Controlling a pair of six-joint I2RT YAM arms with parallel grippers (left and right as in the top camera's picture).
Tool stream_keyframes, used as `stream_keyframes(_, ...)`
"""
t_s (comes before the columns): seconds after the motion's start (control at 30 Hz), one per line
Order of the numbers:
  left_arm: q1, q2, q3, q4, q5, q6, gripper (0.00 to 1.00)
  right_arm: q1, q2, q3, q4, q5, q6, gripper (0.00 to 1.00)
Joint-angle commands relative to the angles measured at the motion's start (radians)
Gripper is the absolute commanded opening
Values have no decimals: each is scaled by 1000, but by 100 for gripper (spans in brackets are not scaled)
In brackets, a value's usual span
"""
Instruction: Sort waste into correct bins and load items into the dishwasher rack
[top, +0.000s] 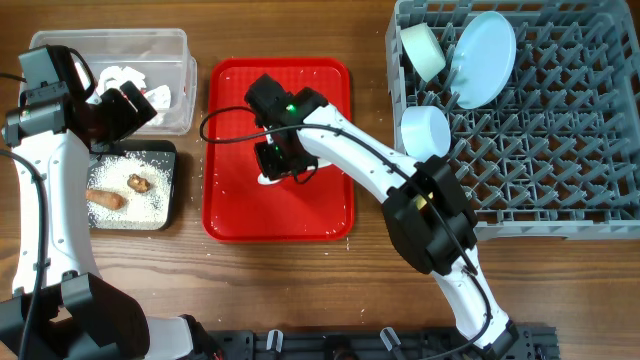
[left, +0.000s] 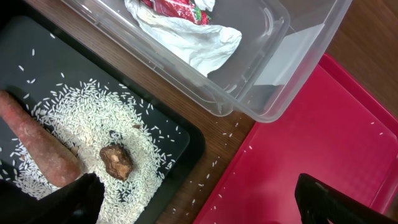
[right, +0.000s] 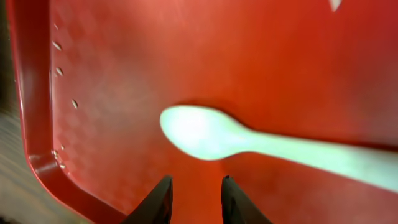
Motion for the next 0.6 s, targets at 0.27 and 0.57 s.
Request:
stream_keyframes(0.27, 6, -3, 11, 2, -3, 10, 100, 27, 18, -71, 73, -42, 64, 27)
stream_keyframes(0.57, 6, -3, 11, 2, -3, 10, 100, 26, 44, -71, 82, -60, 75, 26)
